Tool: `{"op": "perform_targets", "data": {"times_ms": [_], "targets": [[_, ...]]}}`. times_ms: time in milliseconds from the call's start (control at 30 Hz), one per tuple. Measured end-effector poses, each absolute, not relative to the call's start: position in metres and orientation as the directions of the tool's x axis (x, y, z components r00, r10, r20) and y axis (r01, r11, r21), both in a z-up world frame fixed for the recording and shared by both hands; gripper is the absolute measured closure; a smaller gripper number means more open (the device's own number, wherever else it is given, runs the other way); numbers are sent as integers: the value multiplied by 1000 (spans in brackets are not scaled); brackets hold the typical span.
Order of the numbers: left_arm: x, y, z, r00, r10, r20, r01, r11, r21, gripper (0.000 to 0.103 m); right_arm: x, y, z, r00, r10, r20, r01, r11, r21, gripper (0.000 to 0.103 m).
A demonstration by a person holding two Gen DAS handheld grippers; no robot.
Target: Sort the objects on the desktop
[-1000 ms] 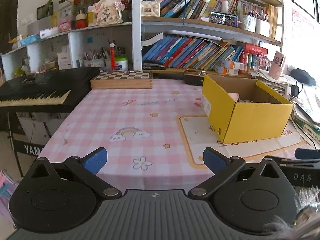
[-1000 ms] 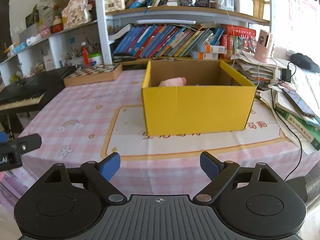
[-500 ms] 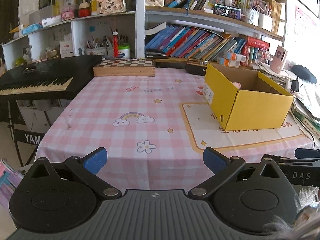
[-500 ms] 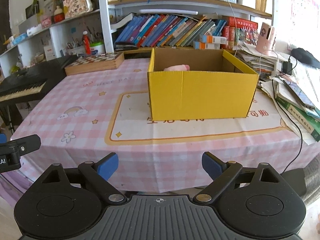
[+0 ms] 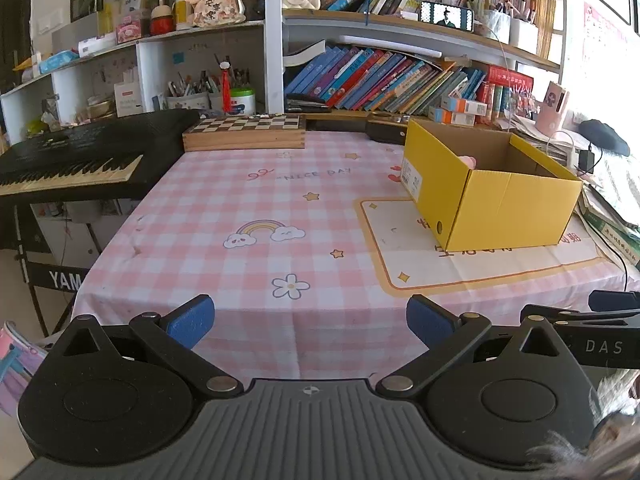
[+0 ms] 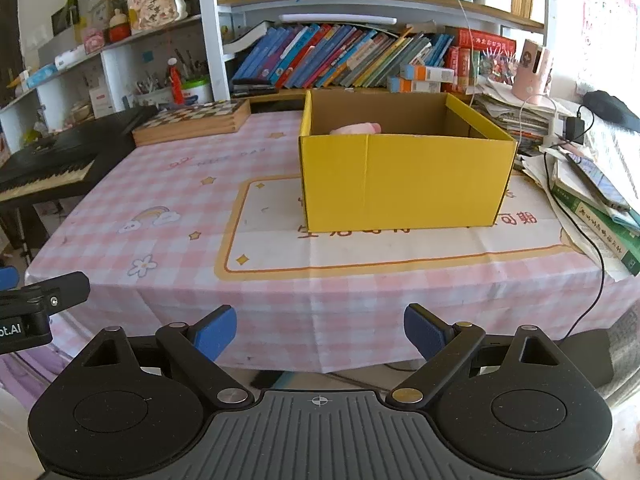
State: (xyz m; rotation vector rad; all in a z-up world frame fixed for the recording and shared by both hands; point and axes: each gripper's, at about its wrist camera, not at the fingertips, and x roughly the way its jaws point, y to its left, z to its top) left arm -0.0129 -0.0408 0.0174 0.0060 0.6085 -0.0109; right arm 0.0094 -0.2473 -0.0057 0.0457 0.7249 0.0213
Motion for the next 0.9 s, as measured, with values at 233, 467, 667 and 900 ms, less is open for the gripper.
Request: {"op": "perform_targets", "data": {"times_ms": [233,467,667,900], "targets": [[-13,-40,17,821,-14,-570,22,1000,8,0,8,-246,-6,745,33,-666,4,999,54,9],[-13,-38,16,821,-22,-571,23,1000,-5,0,8,-246,-6,746,34,-666,4,999,55,9],[-13,-37,16,822,-22,-569,21,1000,-8,0,8,-246,-6,746,33,-665,3,999,54,9],[-15,-36,19,829,-26,-559,24,1000,-12,0,7,-242,-5,749,36,-661,0,999,54,9]]}}
